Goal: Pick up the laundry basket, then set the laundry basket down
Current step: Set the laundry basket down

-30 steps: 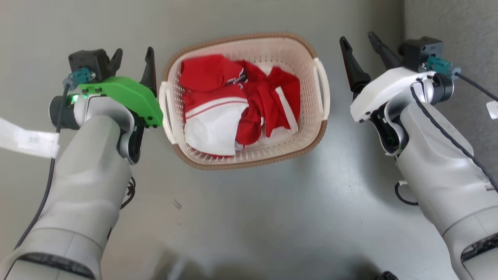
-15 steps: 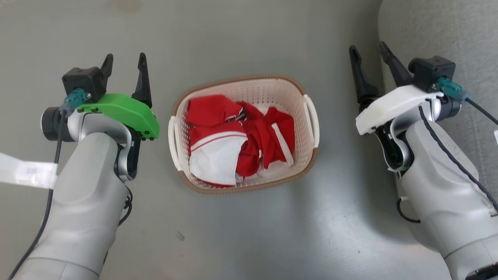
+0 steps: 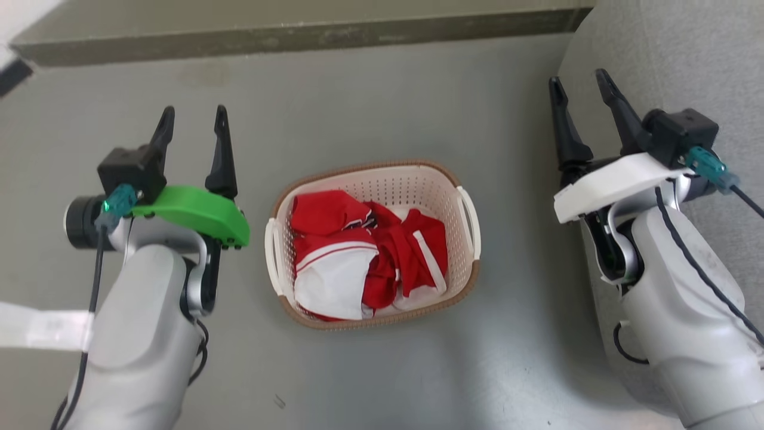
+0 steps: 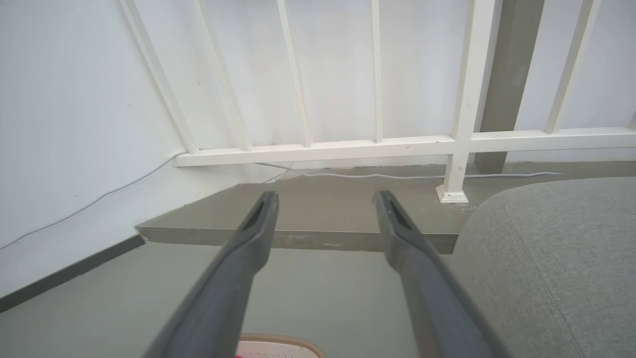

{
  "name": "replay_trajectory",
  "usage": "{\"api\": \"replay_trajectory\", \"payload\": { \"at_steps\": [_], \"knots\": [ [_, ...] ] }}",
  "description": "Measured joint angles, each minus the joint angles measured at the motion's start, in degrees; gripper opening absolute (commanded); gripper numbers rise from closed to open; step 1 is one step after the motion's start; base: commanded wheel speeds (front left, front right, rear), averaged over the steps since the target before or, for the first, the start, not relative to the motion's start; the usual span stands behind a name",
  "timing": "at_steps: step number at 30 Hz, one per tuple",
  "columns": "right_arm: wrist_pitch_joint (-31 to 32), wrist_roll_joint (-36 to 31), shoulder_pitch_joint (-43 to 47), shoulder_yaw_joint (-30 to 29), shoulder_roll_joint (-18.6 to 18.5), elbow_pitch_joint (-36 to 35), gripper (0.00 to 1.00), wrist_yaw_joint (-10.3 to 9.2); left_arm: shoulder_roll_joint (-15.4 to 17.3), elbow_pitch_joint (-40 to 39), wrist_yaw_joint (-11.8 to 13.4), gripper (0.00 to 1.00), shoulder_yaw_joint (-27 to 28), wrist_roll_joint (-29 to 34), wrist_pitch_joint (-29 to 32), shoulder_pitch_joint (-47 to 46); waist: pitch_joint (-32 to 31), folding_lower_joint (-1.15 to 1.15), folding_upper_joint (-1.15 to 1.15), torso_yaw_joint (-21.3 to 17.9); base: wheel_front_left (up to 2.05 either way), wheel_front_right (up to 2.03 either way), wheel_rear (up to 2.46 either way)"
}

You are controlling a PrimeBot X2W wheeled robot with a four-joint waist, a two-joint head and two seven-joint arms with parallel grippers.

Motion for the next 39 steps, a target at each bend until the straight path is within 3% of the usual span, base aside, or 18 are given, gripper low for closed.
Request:
{"api": "replay_trajectory", "payload": {
  "at_steps": [24, 39],
  "knots": [
    [-0.01, -4.00, 17.46, -2.67, 1.08, -9.23, 1.00, -2.12, -0.25, -11.20, 1.07, 1.00, 2.58, 4.69, 0.00, 19.87, -10.33, 0.00, 0.00, -0.44, 0.00, 0.00, 0.00],
    [-0.01, -5.48, 24.95, -3.21, 1.20, -11.77, 1.00, -2.64, -0.42, -14.81, 1.58, 1.00, 2.90, 6.54, 0.00, 27.61, -13.84, 0.00, 0.00, -0.37, 0.00, 0.00, 0.00]
  ]
}}
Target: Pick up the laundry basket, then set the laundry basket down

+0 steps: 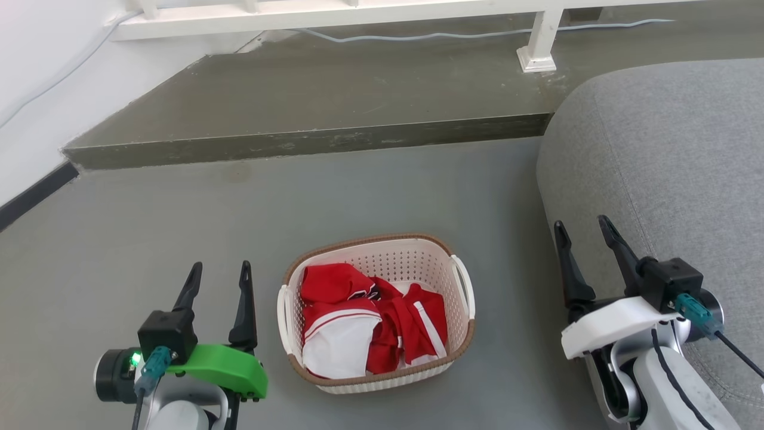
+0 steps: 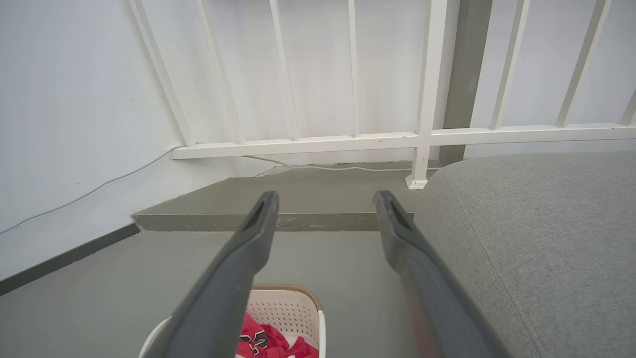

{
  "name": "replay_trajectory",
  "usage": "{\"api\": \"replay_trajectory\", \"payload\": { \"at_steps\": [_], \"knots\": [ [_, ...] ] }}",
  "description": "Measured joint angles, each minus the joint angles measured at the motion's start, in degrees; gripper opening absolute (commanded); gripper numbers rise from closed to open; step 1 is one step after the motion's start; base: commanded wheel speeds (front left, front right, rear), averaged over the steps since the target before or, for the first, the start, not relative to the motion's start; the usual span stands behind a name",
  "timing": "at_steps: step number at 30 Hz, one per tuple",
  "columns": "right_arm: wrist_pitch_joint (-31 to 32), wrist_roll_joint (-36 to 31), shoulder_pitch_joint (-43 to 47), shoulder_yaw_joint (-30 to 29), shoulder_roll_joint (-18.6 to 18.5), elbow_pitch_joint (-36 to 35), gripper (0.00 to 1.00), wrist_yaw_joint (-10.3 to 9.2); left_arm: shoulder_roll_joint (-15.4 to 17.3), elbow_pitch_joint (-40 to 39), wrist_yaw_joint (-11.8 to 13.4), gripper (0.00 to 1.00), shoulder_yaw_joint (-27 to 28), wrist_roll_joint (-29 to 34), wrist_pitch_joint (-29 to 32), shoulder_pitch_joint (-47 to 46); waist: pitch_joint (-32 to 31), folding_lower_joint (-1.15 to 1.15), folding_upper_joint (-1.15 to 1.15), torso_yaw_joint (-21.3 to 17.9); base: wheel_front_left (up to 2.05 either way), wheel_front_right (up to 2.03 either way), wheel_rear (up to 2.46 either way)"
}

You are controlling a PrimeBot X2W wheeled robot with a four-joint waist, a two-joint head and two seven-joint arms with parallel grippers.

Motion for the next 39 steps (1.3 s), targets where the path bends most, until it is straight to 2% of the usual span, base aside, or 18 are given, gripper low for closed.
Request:
{"api": "replay_trajectory", "payload": {
  "at_steps": [38, 39],
  "knots": [
    [0.00, -0.98, 4.68, -1.37, 0.56, -3.25, 1.00, -0.41, -0.82, -5.05, 0.01, 1.00, -0.69, 2.49, 0.00, 4.18, -0.22, 0.00, 0.00, 0.18, 0.00, 0.00, 0.00],
    [0.00, -0.93, 4.69, -1.32, 0.62, -2.85, 0.00, -0.36, -0.92, -4.70, -0.01, 0.00, -0.77, 2.48, 0.04, 4.19, -0.22, 0.00, 0.00, 0.19, 0.00, 0.00, 0.00]
  ]
}}
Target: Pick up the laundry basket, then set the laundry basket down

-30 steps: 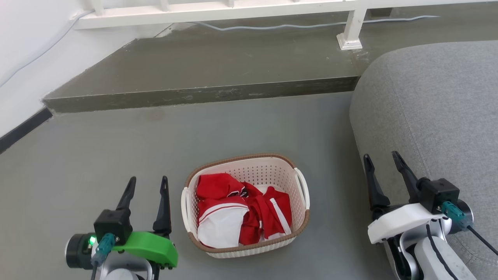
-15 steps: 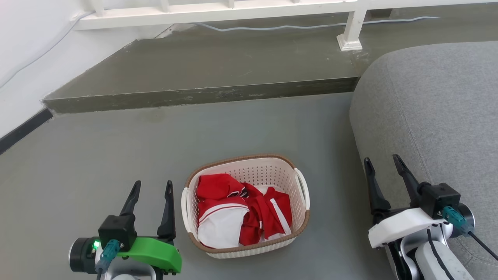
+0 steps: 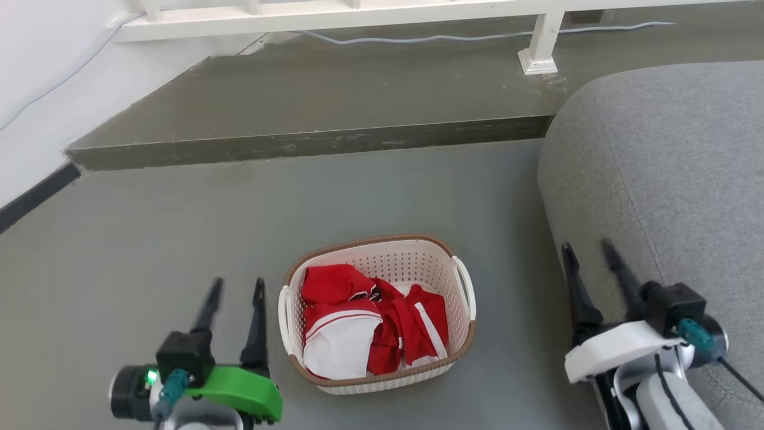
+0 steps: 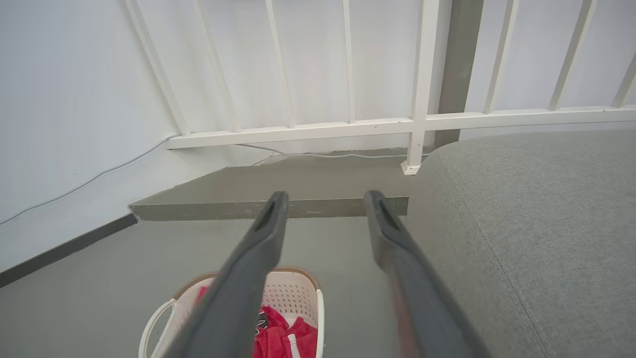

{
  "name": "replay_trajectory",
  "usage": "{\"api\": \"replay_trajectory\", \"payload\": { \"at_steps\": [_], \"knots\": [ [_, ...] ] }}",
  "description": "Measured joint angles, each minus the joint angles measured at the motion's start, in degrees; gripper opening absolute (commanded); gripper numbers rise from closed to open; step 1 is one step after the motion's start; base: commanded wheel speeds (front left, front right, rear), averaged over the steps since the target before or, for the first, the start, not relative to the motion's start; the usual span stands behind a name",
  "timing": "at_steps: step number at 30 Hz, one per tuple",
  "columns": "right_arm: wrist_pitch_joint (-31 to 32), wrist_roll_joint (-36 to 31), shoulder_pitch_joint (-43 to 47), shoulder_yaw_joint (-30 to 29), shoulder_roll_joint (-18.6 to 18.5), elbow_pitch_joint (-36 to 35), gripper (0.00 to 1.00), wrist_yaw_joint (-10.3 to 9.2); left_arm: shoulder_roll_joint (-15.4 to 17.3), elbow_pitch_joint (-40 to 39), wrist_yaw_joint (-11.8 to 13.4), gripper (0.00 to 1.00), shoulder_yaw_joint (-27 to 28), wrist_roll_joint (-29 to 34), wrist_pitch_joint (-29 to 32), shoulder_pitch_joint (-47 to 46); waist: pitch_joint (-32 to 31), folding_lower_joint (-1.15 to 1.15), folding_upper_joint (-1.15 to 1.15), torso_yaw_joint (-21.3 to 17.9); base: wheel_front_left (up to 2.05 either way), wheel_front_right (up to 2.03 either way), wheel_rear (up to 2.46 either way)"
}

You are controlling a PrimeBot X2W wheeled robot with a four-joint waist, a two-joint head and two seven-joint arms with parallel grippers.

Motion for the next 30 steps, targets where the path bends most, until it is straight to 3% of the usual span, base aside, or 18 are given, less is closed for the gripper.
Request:
{"api": "replay_trajectory", "payload": {
  "at_steps": [9, 30],
  "knots": [
    [0.00, 1.96, 2.07, 0.21, 0.76, 1.76, 0.00, 0.27, -0.51, 1.60, -0.54, 0.00, -0.32, -2.31, 0.22, 1.69, -0.14, 0.00, 0.00, 0.00, 0.00, 0.00, 0.00],
    [3.45, 20.84, 2.10, -3.14, 1.55, 0.69, 0.00, 2.09, -0.81, 0.80, -2.66, 0.00, 3.50, -20.01, 3.27, 2.04, -1.00, 0.00, 0.00, 0.07, 0.00, 0.00, 0.00]
  ]
}}
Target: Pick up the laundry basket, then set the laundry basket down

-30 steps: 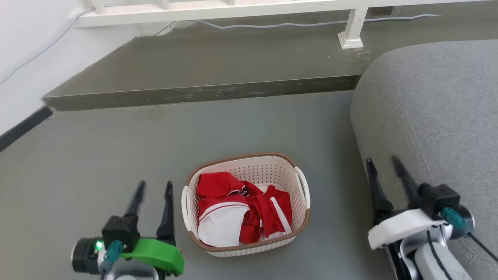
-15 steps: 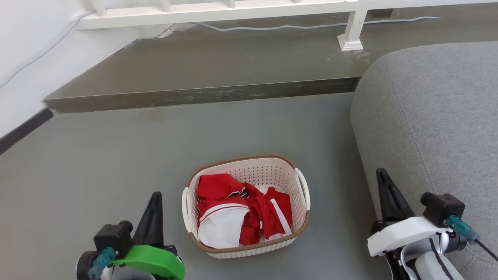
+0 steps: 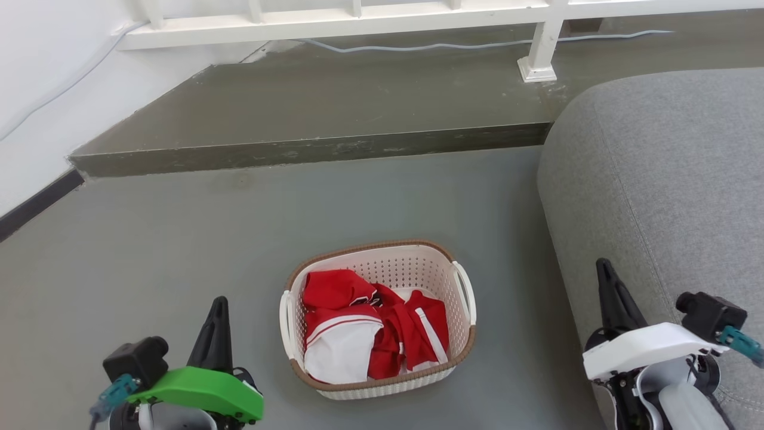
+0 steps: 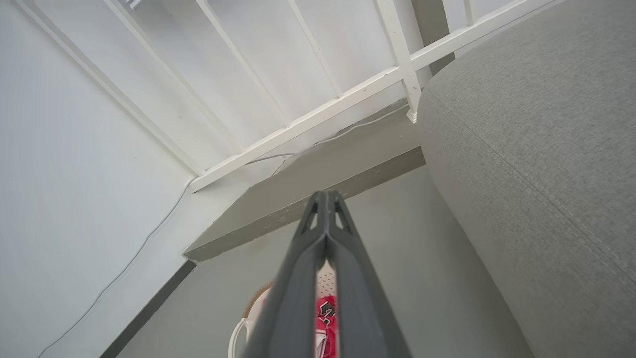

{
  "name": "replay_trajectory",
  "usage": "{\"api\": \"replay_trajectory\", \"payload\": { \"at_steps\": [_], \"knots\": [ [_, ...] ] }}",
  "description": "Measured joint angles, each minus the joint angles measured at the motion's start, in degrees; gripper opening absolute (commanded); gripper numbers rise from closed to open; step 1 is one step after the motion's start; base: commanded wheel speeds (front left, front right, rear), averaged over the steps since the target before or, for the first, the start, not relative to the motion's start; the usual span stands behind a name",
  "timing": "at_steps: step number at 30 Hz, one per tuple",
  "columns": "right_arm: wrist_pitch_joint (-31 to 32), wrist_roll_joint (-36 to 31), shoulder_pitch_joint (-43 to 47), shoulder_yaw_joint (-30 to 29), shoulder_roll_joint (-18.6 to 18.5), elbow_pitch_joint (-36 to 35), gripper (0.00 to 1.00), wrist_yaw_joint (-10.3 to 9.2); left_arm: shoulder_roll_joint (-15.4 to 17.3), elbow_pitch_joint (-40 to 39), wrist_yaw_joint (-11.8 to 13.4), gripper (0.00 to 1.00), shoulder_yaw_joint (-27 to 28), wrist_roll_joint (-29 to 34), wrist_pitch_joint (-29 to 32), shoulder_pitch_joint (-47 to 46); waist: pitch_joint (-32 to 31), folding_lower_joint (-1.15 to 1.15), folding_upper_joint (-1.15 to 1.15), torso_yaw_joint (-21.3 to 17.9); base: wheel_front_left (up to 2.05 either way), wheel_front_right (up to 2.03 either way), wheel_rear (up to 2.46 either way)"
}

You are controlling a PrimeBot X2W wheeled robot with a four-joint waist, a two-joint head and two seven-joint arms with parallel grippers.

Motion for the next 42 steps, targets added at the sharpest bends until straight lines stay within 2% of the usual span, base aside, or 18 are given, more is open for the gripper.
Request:
{"api": "replay_trajectory", "payload": {
  "at_steps": [42],
  "knots": [
    [7.90, 34.09, -1.64, -7.12, -0.13, 2.12, 0.00, 4.02, 0.63, 2.78, -5.22, 0.00, 7.72, -33.11, 7.55, -0.40, -1.70, 0.00, 0.00, 0.13, 0.00, 0.00, 0.00]
  ]
}}
